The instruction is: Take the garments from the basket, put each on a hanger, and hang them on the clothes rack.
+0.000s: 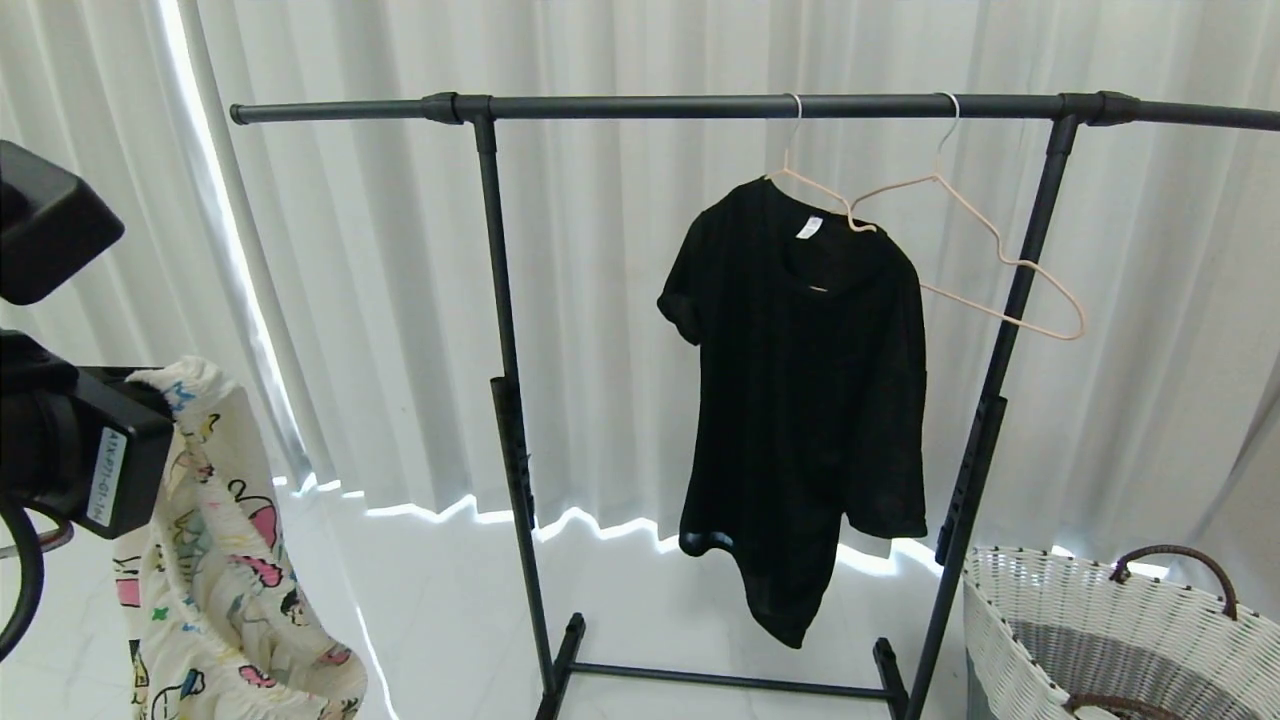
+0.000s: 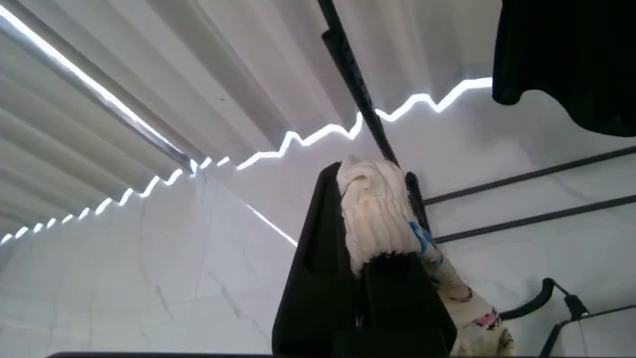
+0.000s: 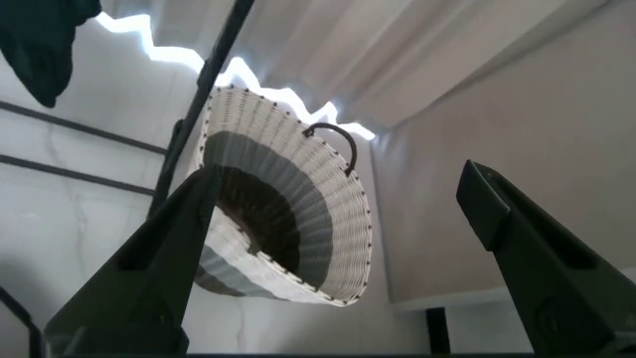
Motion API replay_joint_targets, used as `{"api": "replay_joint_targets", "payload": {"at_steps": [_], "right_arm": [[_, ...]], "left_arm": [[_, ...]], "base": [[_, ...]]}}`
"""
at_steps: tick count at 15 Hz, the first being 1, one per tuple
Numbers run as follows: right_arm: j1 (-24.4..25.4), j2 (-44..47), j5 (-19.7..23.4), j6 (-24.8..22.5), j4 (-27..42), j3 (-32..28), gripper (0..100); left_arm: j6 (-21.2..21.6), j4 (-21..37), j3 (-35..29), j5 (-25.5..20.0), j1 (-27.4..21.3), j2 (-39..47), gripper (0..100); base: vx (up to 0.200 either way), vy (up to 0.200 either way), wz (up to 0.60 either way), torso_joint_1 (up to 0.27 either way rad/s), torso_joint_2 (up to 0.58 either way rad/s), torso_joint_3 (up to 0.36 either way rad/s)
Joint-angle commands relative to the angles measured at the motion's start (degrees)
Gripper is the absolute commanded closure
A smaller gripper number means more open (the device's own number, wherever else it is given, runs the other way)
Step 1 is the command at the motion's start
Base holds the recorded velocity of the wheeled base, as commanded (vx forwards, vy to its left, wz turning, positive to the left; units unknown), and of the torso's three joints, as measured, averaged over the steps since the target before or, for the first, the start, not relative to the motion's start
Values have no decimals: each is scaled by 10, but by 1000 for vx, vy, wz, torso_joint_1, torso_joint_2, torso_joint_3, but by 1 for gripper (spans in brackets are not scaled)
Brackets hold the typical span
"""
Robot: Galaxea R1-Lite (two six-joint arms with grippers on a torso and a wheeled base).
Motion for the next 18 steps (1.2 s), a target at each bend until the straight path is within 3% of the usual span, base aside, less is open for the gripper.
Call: {"api": "replay_joint_targets", "payload": {"at_steps": [1, 4, 16, 18], "right_arm": [[-4, -3, 11, 2, -11, 0, 0], [-5, -2, 47, 3, -52, 1, 0], [-29, 1, 81, 7, -55, 2, 0], [-29, 2, 119, 35, -65, 3, 0]], "left_arm": [[2, -29, 26, 0, 0, -4, 100], [4, -78, 54, 1, 1, -4, 100], [4, -105, 68, 4, 16, -7, 100], [4, -110, 68, 4, 23, -7, 100]], "base": [[0, 0, 0, 95, -320, -198], [0, 0, 0, 152, -411, -266], [0, 0, 0, 200, -478, -281], [0, 0, 0, 234, -513, -286]]}}
